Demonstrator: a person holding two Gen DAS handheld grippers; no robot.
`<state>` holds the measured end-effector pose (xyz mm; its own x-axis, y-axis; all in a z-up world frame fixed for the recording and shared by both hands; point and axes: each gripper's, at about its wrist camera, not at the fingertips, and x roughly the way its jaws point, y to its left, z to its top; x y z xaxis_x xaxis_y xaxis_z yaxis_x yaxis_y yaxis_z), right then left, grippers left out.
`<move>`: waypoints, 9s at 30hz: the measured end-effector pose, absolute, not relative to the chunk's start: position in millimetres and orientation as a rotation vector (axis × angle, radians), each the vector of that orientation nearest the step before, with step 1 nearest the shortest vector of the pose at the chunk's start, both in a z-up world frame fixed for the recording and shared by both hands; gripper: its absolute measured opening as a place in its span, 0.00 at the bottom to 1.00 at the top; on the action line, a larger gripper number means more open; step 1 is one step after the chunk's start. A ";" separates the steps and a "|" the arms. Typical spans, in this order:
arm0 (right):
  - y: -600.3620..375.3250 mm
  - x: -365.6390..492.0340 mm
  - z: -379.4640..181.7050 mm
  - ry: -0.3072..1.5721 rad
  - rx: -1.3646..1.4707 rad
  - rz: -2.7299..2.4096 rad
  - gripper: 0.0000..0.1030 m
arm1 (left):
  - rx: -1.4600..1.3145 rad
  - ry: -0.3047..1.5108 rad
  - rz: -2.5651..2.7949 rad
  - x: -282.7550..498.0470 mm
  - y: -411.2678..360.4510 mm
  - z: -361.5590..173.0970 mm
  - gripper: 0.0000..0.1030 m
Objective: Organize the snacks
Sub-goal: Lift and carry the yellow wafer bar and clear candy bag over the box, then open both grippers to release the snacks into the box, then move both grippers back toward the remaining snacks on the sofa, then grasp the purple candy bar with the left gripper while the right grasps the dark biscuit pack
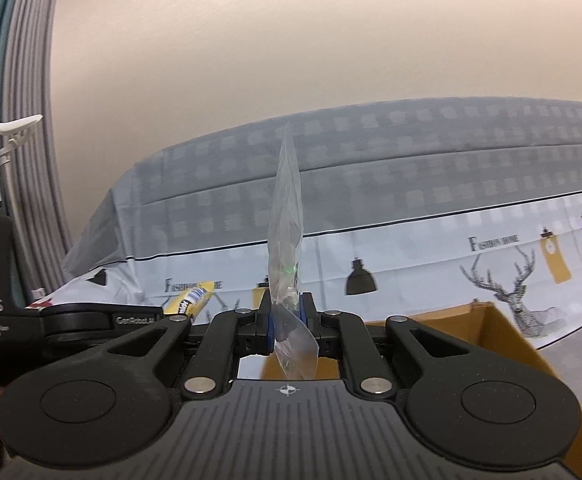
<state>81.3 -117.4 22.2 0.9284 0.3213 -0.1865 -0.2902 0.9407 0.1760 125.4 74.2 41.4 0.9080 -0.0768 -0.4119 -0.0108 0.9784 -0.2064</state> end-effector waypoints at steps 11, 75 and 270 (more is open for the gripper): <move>-151.4 92.2 19.3 0.208 0.169 0.149 0.12 | -0.173 0.392 -0.109 122.9 44.9 41.8 0.20; -175.7 87.5 20.3 0.126 0.166 -0.084 0.55 | -0.044 0.327 -0.355 107.1 -15.4 35.8 0.41; 45.3 -34.7 -132.2 0.799 -0.291 0.515 0.41 | -0.313 0.890 0.207 -52.2 178.0 -108.3 0.26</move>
